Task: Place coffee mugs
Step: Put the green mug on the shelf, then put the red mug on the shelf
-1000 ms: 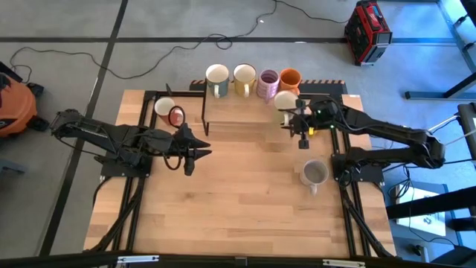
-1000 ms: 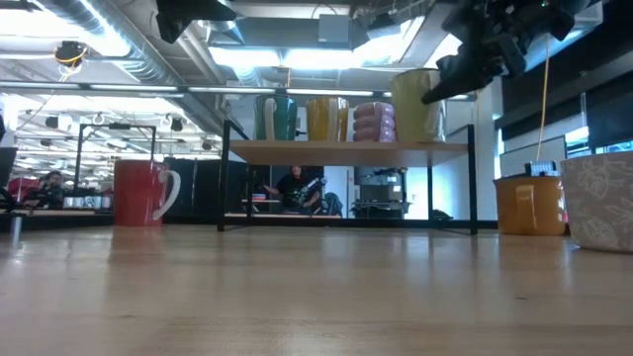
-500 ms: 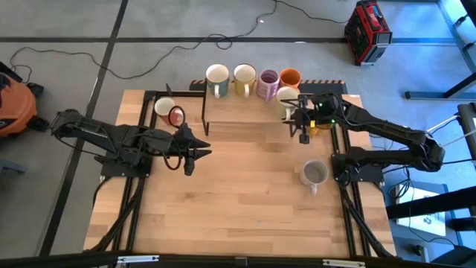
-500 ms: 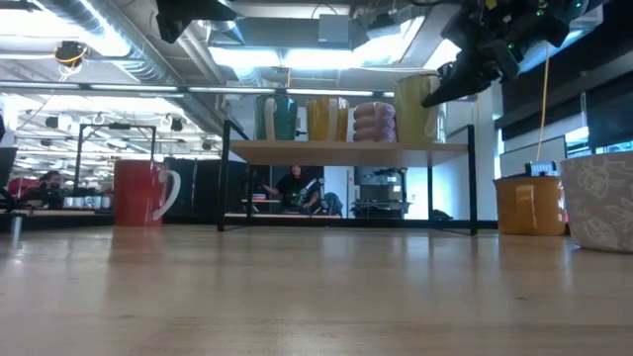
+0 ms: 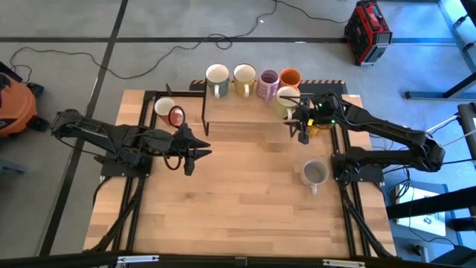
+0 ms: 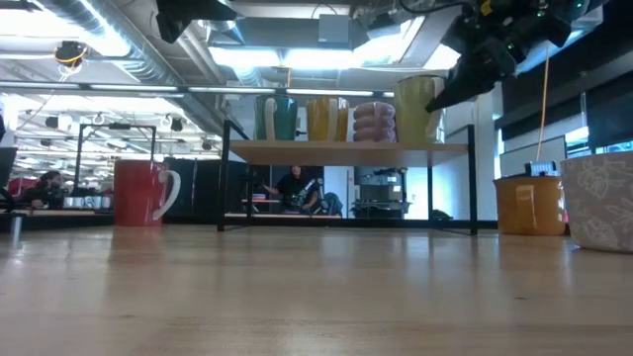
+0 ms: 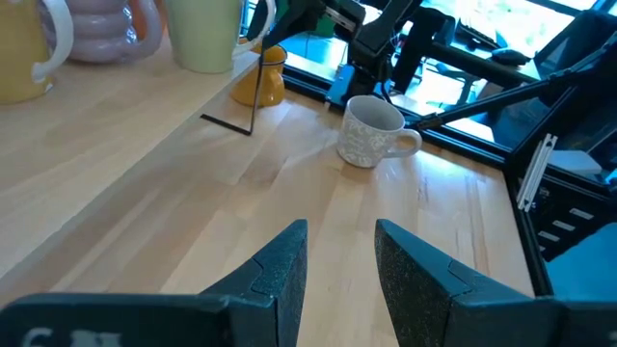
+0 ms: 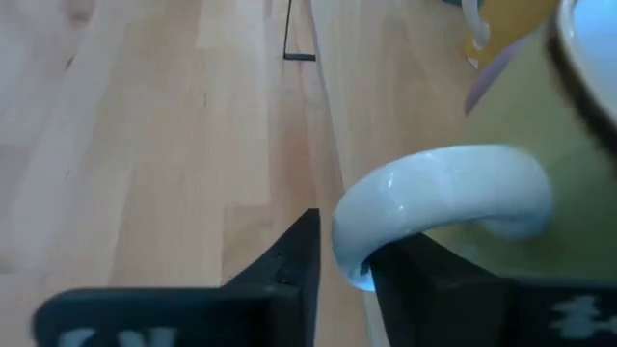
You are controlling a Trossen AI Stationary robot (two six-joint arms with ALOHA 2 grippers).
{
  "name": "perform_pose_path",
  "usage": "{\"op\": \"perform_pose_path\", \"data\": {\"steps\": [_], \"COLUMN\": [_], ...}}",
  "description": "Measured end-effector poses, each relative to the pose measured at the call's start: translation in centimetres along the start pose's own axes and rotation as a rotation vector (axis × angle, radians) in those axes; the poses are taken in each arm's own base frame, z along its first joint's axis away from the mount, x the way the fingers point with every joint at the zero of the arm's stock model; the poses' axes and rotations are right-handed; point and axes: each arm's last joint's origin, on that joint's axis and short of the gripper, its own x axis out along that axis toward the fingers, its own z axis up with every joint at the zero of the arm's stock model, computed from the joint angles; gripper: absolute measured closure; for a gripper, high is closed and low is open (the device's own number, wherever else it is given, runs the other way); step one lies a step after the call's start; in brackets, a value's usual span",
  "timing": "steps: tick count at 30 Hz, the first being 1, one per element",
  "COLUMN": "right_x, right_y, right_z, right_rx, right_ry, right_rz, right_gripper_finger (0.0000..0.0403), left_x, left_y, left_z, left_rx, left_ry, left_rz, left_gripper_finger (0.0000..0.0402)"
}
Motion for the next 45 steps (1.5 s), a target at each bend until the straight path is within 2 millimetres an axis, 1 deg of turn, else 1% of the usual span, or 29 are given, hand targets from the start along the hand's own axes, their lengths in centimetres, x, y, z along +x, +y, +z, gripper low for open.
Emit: {"op": "perform_pose_path", "data": {"steps": [6, 11, 18, 21, 25, 28, 30, 31, 34, 37, 39, 42, 45], "right_x": [-0.5, -2.2, -5.2, -6.6, -8.1, -9.2, -9.8, -10.0, -10.4, -10.3, -10.3, -10.2, -10.2], "right_y": [0.1, 0.5, 1.6, 2.0, 2.5, 2.6, 2.7, 2.8, 2.9, 3.0, 3.1, 3.2, 3.4], "right_z": [-0.1, -0.1, -0.8, -0.7, -0.6, 0.1, 0.5, 0.7, 1.0, 0.9, 0.6, 0.2, 0.1], "right_rx": [0.014, 0.027, 0.041, 0.056, 0.130, 0.219, 0.284, 0.312, 0.383, 0.432, 0.451, 0.459, 0.472], "right_ry": [0.022, 0.009, 0.015, -0.035, -0.102, -0.132, -0.143, -0.151, -0.174, -0.167, -0.137, -0.095, -0.074], "right_rz": [-0.046, -0.080, -0.144, -0.178, -0.190, -0.180, -0.143, -0.123, -0.079, -0.046, -0.034, -0.028, -0.016], "right_gripper_finger": [0.0275, 0.0254, 0.0251, 0.0251, 0.0251, 0.0251, 0.0251, 0.0251, 0.0251, 0.0251, 0.0251, 0.0251, 0.0251], "left_x": [0.0, 0.0, 0.0, 0.0, 0.1, 0.3, 0.1, -0.2, -1.5, -2.9, -3.6, -4.4, -4.9], "left_y": [0.0, 0.0, 0.0, 0.0, 0.4, 1.2, 1.8, 2.1, 2.7, 3.5, 4.1, 5.6, 7.6], "left_z": [0.0, 0.0, 0.0, 0.0, 0.1, 0.3, 0.4, 0.6, 2.3, 3.5, 3.8, 3.6, 2.5], "left_rx": [0.000, 0.000, 0.005, 0.005, -0.013, -0.038, -0.046, -0.056, -0.093, -0.078, -0.055, -0.070, -0.155], "left_ry": [0.000, 0.000, 0.000, -0.009, -0.016, -0.017, 0.000, 0.010, -0.005, 0.013, 0.038, 0.071, 0.126], "left_rz": [0.000, 0.000, 0.000, 0.018, 0.056, 0.098, 0.113, 0.121, 0.139, 0.194, 0.269, 0.483, 0.712], "left_gripper_finger": [0.0283, 0.0283, 0.0283, 0.0283, 0.0280, 0.0264, 0.0250, 0.0243, 0.0227, 0.0224, 0.0223, 0.0223, 0.0223]}}
